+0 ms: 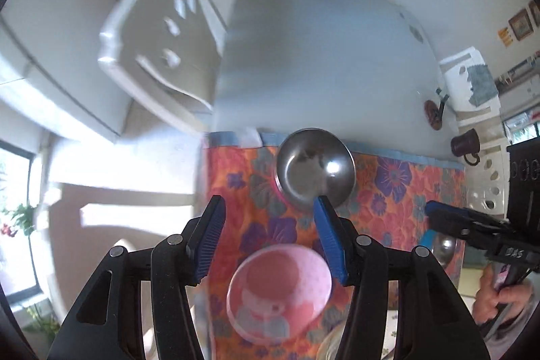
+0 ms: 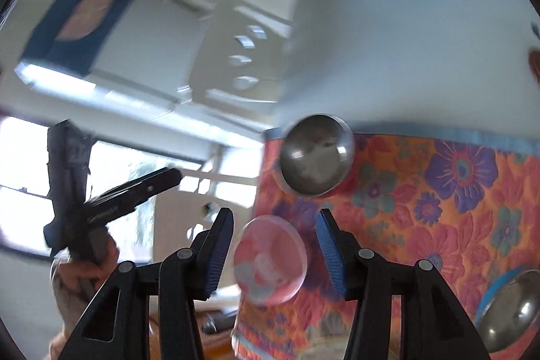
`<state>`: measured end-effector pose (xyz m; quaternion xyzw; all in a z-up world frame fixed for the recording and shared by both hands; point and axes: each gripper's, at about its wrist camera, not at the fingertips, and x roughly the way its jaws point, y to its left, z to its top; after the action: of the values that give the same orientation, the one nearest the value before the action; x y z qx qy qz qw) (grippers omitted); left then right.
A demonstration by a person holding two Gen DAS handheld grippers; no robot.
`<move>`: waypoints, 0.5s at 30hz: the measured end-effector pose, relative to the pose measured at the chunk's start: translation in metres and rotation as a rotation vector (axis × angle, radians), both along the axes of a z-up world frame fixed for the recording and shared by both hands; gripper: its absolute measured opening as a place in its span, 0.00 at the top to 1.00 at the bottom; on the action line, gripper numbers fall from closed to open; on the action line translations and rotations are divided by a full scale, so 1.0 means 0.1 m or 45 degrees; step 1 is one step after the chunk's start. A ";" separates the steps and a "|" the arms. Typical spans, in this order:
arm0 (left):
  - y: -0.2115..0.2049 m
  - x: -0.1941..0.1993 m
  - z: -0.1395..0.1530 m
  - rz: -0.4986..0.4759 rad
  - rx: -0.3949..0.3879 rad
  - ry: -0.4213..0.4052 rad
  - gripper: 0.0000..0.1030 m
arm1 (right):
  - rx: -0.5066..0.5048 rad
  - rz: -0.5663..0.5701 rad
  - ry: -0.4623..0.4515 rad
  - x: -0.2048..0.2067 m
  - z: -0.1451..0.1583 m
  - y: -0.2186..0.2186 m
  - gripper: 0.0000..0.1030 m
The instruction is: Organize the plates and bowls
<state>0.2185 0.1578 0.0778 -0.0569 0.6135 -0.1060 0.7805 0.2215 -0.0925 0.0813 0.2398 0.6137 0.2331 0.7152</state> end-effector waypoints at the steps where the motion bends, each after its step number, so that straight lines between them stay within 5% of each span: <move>1: -0.04 0.07 -0.13 -0.013 -0.008 0.017 0.49 | -0.032 -0.032 0.028 0.05 -0.14 0.02 0.52; 7: -0.30 0.30 -0.82 -0.064 -0.033 0.136 0.49 | -0.025 -0.166 0.189 0.28 -0.82 0.08 0.52; 15: -0.40 0.48 -1.27 -0.087 -0.025 0.205 0.49 | -0.047 -0.211 0.270 0.49 -1.32 0.16 0.52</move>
<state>0.2661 0.1179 -0.0496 -0.0521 0.6747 -0.1336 0.7240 0.2701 -0.0767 -0.0503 0.2999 0.6681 0.1352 0.6674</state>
